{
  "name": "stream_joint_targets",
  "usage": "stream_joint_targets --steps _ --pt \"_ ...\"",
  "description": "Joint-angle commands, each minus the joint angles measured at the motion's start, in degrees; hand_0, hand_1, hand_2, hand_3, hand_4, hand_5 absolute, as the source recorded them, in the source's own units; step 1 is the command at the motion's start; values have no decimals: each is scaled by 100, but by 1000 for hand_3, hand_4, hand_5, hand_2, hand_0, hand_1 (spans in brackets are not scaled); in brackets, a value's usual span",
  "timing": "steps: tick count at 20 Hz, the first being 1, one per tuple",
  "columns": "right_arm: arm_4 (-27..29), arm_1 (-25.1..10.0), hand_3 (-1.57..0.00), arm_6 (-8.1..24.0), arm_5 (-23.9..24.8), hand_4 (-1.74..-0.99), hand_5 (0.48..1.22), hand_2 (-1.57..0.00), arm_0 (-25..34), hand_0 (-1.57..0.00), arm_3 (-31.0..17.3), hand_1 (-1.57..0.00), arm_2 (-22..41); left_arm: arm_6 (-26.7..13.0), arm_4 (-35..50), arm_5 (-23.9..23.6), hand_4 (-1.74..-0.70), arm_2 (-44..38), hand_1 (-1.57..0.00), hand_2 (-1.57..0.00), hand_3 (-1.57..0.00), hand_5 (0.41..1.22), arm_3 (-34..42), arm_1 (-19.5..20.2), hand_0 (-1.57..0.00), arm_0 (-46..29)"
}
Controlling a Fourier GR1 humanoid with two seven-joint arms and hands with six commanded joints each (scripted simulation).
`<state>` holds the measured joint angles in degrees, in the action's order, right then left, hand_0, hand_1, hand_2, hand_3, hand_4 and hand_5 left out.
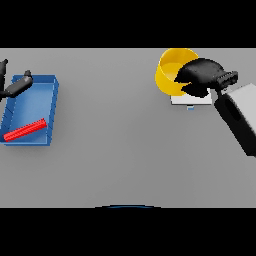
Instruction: Pick up the red beaker and tilt it to pour out 1 green nut into yellow bowl. Pick up the yellow bowl and place it on the metallic measuring scale.
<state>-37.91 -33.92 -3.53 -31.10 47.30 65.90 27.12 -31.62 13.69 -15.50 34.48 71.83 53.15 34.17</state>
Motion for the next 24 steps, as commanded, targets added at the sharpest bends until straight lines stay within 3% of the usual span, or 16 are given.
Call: stream_joint_targets --steps 1,4,6,12,19,21,23,24 --pt "-30 39 -1205 14 117 -1720 1221 -1570 52 -1571 -211 -1571 -16 -37 11 8 -824 -8 1 1 1 759 41 17 1 29" --pt "-84 -32 -1172 -261 423 -1720 1221 -1571 131 -1571 -804 -1571 -43 -236 -12 -63 -832 23 1 1 1 773 187 61 1 3" --pt "-143 27 -1182 -227 586 -1721 1221 -1571 245 -1571 -1222 -1571 -41 -200 -7 -2 -823 0 1 1 1 772 31 46 1 31" --pt "-198 222 -1390 -546 1153 -1724 1221 -1571 362 -1571 -2302 -1567 21 -146 16 0 -811 -25 1 1 1 753 50 109 1 -66" --pt "-196 485 -1510 -612 1517 -1727 1221 -1567 575 -1571 -3203 -1475 132 -224 -11 26 -805 -13 1 1 1 728 -30 40 1 80" --pt "-159 534 -1481 -703 1556 -1721 1221 -1568 657 -1548 -3354 -1420 150 -203 12 19 -806 -8 1 1 1 734 31 33 1 47" --pt "-109 652 -1165 -623 1476 -1728 1221 -1569 741 -1536 -3472 -1411 171 -215 -38 -27 -811 21 1 1 1 740 -63 -58 1 101" --pt "-91 649 -1022 -729 1493 -1659 1221 -1496 760 -1543 -3638 -1443 143 -130 0 -24 -813 8 1 1 1 745 -41 -48 1 16"
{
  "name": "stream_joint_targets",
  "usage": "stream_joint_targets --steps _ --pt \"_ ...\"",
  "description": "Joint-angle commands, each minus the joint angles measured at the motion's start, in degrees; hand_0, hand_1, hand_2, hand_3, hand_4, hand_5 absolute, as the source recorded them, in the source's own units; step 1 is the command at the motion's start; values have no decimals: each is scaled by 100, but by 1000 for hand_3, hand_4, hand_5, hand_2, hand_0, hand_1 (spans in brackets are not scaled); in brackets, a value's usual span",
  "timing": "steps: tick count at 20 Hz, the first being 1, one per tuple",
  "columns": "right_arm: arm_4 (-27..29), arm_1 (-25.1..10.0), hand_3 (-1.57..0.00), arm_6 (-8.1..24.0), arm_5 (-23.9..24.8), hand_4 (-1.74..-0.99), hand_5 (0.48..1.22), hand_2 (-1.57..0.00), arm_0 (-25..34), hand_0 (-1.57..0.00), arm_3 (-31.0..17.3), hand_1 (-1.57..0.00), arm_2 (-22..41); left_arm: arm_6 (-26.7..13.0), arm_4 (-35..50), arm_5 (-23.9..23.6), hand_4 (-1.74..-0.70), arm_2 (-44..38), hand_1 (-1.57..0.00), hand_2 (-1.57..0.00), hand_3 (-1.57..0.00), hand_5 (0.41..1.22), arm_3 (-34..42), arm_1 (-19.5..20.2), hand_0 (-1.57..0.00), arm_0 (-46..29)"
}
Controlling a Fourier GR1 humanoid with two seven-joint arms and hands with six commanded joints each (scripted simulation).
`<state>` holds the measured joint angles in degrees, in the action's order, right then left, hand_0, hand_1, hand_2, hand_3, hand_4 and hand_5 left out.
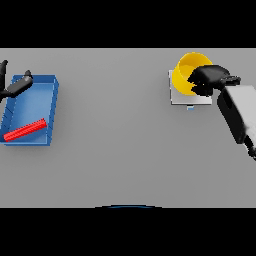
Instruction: Pick up the red beaker and tilt it to pour out 1 green nut into yellow bowl. Pick up the yellow bowl and place it on the metallic measuring scale.
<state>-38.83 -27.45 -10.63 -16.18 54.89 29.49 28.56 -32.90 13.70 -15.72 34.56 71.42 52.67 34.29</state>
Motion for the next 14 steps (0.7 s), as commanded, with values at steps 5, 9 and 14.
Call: stream_joint_targets --steps 5,9,14 --pt "64 11 -670 -3 -207 -1444 887 -694 96 -624 -156 -554 -40 -59 -85 64 -809 55 1 1 1 742 -202 -110 1 173" --pt "-2 16 -541 -227 -191 -1385 780 -390 136 -255 -319 -226 16 107 -70 77 -810 33 1 1 1 739 -322 -186 1 173" --pt "-130 128 -387 -287 -194 -1325 737 -173 199 -83 -532 -73 127 65 -46 101 -816 10 1 1 1 733 -326 -154 1 192"
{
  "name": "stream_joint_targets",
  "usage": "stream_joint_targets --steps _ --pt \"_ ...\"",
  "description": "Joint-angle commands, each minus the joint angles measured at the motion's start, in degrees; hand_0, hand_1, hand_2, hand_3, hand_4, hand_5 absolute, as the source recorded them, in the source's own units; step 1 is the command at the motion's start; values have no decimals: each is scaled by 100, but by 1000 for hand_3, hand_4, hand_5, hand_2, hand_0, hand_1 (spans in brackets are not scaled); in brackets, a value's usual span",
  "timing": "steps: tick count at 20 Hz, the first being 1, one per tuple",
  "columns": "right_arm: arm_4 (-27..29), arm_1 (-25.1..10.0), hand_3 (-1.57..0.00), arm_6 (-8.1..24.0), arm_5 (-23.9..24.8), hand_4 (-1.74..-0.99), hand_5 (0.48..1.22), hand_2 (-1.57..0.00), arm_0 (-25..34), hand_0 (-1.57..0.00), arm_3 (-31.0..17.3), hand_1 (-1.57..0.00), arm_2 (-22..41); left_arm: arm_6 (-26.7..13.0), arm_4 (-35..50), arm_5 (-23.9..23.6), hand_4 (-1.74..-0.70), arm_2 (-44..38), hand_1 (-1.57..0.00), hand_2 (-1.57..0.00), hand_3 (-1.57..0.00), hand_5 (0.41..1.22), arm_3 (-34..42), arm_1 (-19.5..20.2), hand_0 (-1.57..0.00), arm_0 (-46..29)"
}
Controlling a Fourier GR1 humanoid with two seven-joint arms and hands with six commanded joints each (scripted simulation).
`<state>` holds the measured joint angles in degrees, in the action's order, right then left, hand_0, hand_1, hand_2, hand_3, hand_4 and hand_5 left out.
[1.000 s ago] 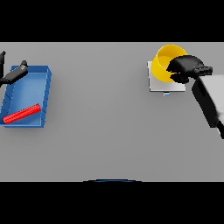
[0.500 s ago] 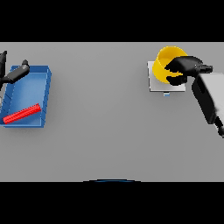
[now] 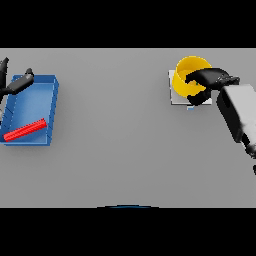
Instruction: Pick up the red beaker and tilt it to pour out 1 green nut into yellow bowl. Pick up the yellow bowl and place it on the metallic measuring scale.
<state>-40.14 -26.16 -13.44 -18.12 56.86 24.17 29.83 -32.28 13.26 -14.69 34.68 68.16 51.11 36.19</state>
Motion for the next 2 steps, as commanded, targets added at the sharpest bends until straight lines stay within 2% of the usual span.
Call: stream_joint_targets --steps 1,2 --pt "-15 4 -365 -19 12 -1316 735 -142 54 -66 -40 -59 -1 -105 22 6 -820 -10 1 1 1 734 38 -7 1 62" --pt "-46 -22 -348 -96 -14 -1308 733 -115 73 -53 -100 -47 24 -113 4 -8 -821 -3 1 1 1 734 11 -20 1 76"
